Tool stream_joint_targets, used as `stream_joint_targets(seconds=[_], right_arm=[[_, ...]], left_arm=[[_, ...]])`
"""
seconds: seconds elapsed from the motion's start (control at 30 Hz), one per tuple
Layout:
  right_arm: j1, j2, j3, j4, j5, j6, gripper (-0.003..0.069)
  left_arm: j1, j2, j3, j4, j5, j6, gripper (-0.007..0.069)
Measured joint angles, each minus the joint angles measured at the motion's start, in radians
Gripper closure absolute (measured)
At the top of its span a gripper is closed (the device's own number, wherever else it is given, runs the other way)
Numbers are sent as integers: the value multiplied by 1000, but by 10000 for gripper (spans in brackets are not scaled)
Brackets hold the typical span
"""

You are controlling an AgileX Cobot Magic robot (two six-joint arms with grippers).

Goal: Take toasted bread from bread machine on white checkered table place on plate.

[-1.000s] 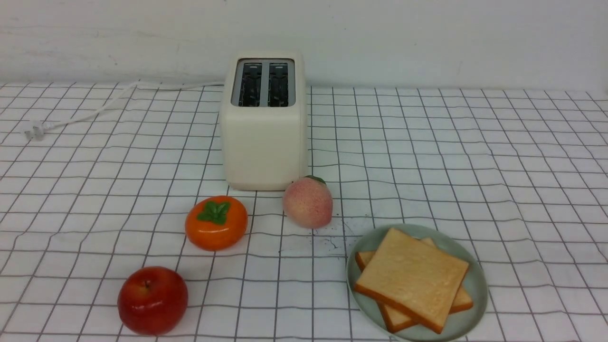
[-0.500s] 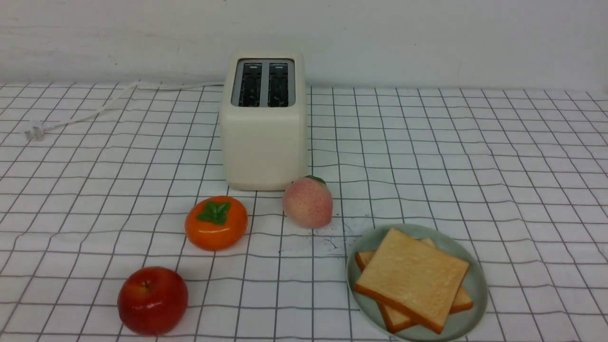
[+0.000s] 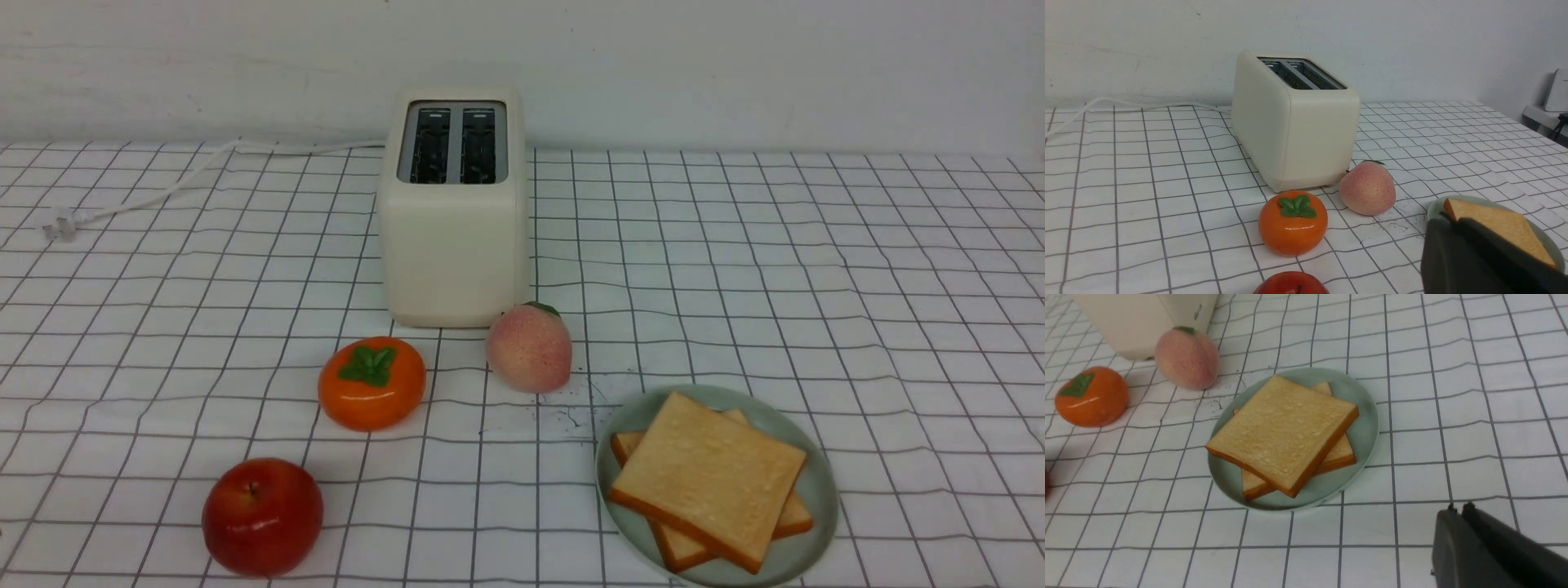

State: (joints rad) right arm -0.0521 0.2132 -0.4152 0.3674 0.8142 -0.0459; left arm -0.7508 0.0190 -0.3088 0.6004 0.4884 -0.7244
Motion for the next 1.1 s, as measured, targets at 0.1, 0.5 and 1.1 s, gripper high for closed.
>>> stream_joint_targets(seconds=[0.1, 0.5, 1.1], right_arm=[[21, -25, 24, -51, -52, -8, 649], [121, -223, 436, -336, -446, 179, 648], [121, -224, 432, -345, -424, 209, 641]], left_arm=[[0, 0, 0, 0, 0, 0, 617], [0, 0, 1, 3, 5, -2, 606], [0, 0, 1, 3, 24, -3, 588]])
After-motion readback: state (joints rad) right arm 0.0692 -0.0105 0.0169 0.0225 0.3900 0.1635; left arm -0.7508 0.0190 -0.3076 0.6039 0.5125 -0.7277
